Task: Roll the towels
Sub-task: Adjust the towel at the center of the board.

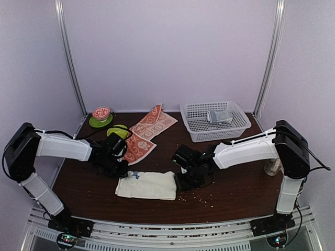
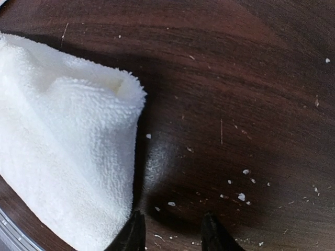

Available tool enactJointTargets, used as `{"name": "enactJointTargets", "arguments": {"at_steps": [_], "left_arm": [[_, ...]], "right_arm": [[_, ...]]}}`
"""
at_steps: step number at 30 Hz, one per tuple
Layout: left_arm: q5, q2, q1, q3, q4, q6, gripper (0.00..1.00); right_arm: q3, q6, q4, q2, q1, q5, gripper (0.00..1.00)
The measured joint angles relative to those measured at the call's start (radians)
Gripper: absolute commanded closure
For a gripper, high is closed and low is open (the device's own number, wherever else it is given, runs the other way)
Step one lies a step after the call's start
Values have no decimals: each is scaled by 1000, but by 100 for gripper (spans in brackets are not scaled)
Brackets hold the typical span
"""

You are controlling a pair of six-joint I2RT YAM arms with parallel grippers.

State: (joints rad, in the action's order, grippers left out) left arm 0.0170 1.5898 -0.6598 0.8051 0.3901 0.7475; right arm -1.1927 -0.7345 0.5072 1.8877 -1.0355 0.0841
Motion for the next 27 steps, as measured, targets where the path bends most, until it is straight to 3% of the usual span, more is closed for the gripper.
{"name": "enactJointTargets", "arguments": {"at_steps": [4, 8, 13, 17, 27], "left_arm": [[-17, -8, 0, 8, -5, -7, 45], [-12, -66, 0, 9, 40, -18, 39], [-19, -245, -3, 10, 100, -23, 40], [-57, -329, -24, 11, 90, -26, 47], [-259, -129, -36, -101, -105, -21, 62]], "right_arm": [[0, 2, 14, -25, 0, 2, 57], [0, -2, 12, -101, 0, 12, 57], [-5, -1, -43, -175, 0, 35, 59], [-85, -5, -78, -116, 2, 80, 61], [-161, -104, -237, 96, 51, 246, 66]]}}
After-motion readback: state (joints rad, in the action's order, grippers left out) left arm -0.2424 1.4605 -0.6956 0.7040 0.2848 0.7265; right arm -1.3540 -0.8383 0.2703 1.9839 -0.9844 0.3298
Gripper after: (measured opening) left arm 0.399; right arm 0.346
